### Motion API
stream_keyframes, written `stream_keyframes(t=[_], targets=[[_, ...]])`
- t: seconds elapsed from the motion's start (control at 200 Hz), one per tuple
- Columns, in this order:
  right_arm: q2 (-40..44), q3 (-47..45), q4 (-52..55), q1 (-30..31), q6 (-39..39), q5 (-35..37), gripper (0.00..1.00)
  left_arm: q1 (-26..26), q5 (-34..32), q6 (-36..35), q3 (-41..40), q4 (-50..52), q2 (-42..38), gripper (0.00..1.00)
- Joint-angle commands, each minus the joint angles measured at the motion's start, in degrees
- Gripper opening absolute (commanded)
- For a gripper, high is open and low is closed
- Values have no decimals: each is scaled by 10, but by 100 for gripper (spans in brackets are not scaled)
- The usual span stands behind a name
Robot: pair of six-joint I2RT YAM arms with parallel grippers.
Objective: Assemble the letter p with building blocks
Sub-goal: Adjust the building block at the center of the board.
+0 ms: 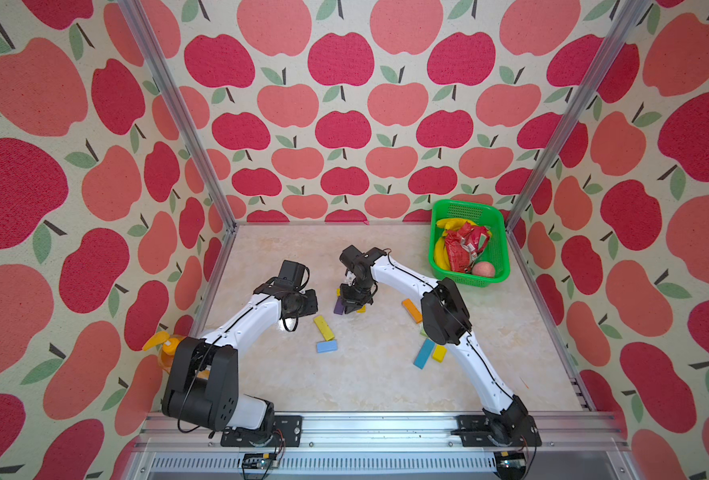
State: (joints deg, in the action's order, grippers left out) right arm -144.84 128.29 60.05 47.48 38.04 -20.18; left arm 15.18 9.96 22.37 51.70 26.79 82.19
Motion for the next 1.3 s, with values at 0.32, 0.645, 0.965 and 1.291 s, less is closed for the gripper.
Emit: stream_keyframes(t=[0.32, 0.645, 0.965, 1.291], targets=[[-53, 104, 75, -26, 5, -10, 4, -3, 32, -17, 35, 4, 34, 32], [-78, 144, 94, -27, 10, -31, 5, -3, 29, -27, 62, 33, 38, 32], [-84, 147, 77, -30, 23, -36, 6, -6, 28, -33, 59, 44, 30, 32], [-101, 173, 70, -33, 36, -48, 7, -5, 30, -31, 44, 53, 17, 32]])
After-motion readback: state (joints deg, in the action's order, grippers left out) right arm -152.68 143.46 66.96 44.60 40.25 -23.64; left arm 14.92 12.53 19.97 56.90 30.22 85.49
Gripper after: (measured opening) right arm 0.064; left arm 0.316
